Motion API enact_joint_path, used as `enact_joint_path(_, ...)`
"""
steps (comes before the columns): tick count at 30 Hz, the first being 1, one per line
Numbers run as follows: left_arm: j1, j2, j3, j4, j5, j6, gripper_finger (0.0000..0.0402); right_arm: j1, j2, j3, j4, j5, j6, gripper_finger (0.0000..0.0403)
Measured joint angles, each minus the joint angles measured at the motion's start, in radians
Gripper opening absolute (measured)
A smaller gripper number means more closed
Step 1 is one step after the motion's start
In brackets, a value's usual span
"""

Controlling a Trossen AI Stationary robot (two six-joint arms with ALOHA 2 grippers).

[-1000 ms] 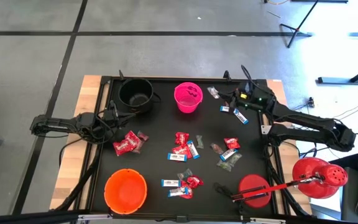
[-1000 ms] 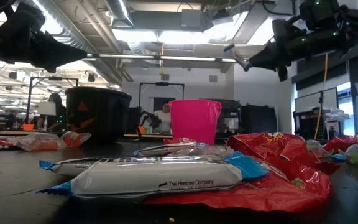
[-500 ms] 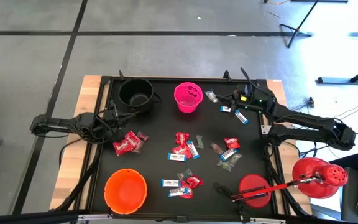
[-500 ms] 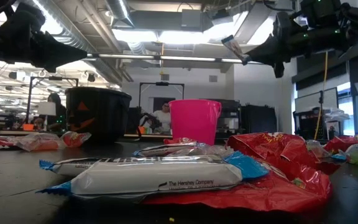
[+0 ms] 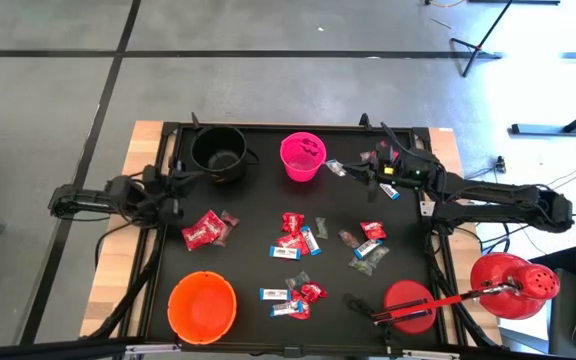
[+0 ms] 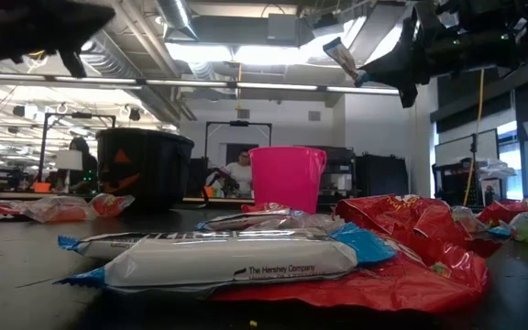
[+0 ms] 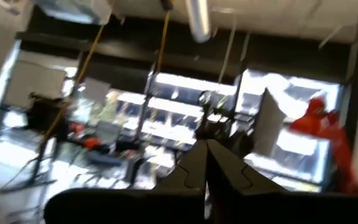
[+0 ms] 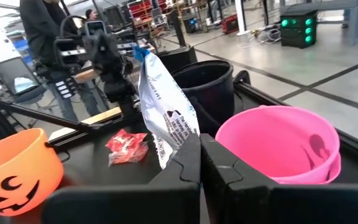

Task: Organize candy in baskets
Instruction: Put the white chocolate bar into the black bucket

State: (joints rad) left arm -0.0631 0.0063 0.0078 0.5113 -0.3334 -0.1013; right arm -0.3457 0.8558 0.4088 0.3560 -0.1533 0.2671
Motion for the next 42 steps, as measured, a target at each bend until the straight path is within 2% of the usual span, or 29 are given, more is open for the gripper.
enact_joint_path(5, 0.000, 0.006, 0.000, 0.039, 0.011, -0.024, 0.0002, 0.021, 0.000, 0.000, 0.001, 0.022, -0.011, 0.0000)
enact_joint_path(9, 0.000, 0.065, 0.000, 0.086, 0.021, -0.081, 0.0002, 0.021, 0.001, 0.000, 0.005, 0.039, -0.011, 0.0000)
enact_joint_path(11, 0.000, 0.104, 0.000, 0.150, 0.055, -0.082, 0.0002, 0.021, 0.006, 0.000, 0.020, 0.049, -0.012, 0.0000)
enact_joint_path(14, 0.000, 0.175, 0.025, 0.183, 0.165, -0.081, 0.0002, 0.020, 0.026, 0.000, 0.056, 0.049, -0.011, 0.0000)
enact_joint_path(17, 0.000, 0.270, 0.130, 0.121, 0.194, -0.081, 0.0002, 0.019, 0.064, 0.000, 0.096, 0.049, -0.011, 0.0000)
enact_joint_path(23, 0.000, 0.560, 0.433, -0.221, 0.088, -0.054, 0.0002, 0.019, 0.150, 0.000, 0.166, 0.049, -0.012, 0.0000)
enact_joint_path(27, 0.000, 0.764, 0.537, -0.225, 0.032, 0.026, 0.0002, 0.019, 0.204, 0.000, 0.238, 0.028, -0.012, 0.0000)
enact_joint_path(32, 0.014, 0.957, 0.608, -0.218, -0.100, 0.131, 0.0002, 0.019, 0.229, 0.000, 0.277, -0.024, -0.014, 0.0000)
enact_joint_path(35, 0.036, 1.055, 0.635, -0.190, -0.090, 0.155, 0.0002, 0.018, 0.229, 0.000, 0.280, -0.040, -0.014, 0.0000)
enact_joint_path(38, 0.061, 1.140, 0.673, -0.148, -0.015, 0.145, 0.0006, 0.019, 0.229, 0.000, 0.285, -0.046, -0.014, 0.0000)
enact_joint_path(42, 0.099, 1.248, 0.753, -0.131, 0.070, 0.111, 0.0036, 0.019, 0.229, 0.000, 0.295, -0.049, -0.010, 0.0000)
